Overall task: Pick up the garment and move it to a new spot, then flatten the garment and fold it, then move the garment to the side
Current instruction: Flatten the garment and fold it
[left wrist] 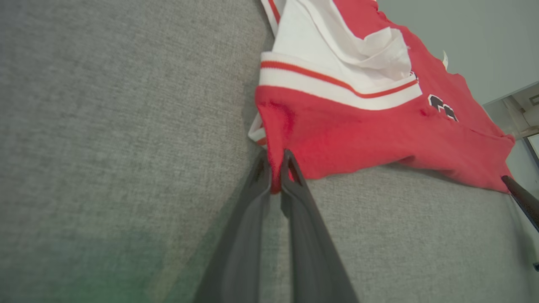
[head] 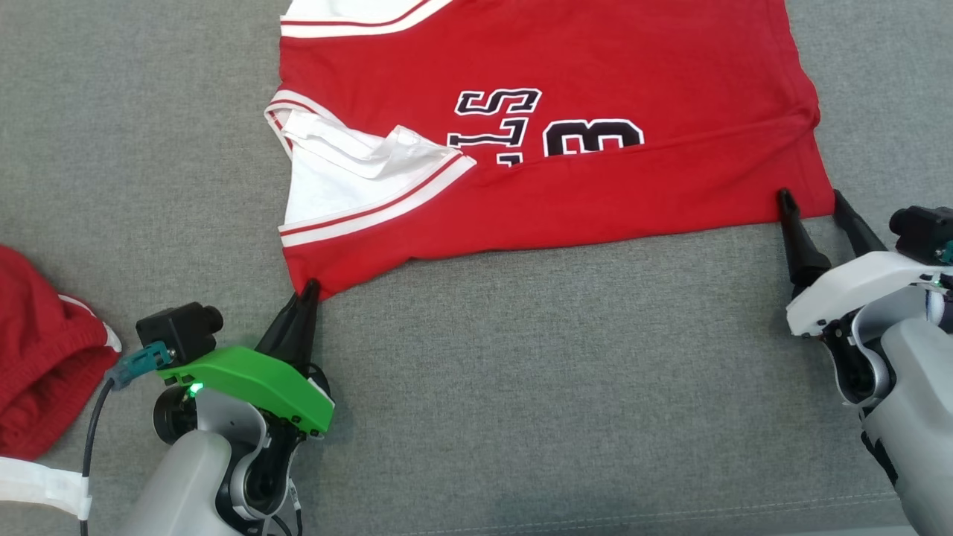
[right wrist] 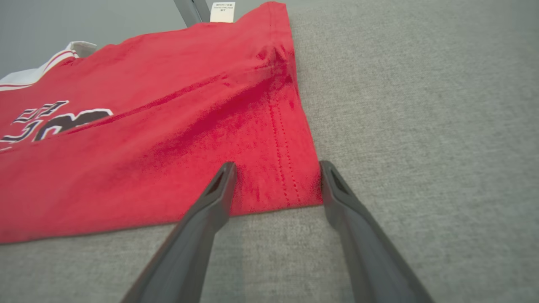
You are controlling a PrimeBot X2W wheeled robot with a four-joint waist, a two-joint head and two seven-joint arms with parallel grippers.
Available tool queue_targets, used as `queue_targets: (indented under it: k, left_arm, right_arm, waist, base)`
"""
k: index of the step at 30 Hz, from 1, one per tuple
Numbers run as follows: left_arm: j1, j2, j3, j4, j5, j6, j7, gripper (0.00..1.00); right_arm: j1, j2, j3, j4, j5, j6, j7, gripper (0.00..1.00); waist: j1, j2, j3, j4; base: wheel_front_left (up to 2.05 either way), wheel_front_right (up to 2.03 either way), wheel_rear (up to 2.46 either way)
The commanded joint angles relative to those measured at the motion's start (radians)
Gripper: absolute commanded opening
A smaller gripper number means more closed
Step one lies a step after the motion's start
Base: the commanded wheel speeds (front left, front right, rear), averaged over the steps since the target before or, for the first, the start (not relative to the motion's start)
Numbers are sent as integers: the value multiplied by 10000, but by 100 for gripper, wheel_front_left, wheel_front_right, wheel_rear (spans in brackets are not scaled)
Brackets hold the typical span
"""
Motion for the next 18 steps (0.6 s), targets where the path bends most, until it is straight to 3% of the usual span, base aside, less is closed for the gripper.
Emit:
queue_targets:
  k: [1, 7, 8, 9, 10, 18]
  left_arm:
    - [64, 94, -32, 47, 131, -47, -12, 0]
    - [-22, 101, -69, 85, 152, -91, -76, 0]
    - [-3, 111, -68, 106, 146, -104, -88, 0]
    - [29, 120, -71, 131, 140, -114, -106, 0]
    - [65, 124, -80, 150, 131, -107, -112, 0]
    - [314, 236, -139, 24, 197, -219, -234, 0]
  right_arm:
    - [-52, -159, 29, 153, 200, -18, -54, 100]
    - [-80, -415, 242, 407, 786, -18, -227, 100]
    - [-72, -433, 314, 442, 844, -18, -225, 86]
    - [-70, -459, 443, 478, 869, -17, -231, 32]
    - [-67, -475, 587, 504, 924, -17, -240, 0]
    - [130, -802, 1139, 521, 1384, -18, -359, 0]
  waist:
    - [0, 0, 21, 80]
    - [0, 0, -8, 141]
    - [0, 0, -31, 136]
    - [0, 0, -60, 126]
    - [0, 0, -90, 117]
    - [0, 0, -482, 30]
  base:
    - [0, 0, 0]
    - [0, 0, 0]
    - [0, 0, 0]
    - [0, 0, 0]
    - [0, 0, 0]
    - [0, 0, 0]
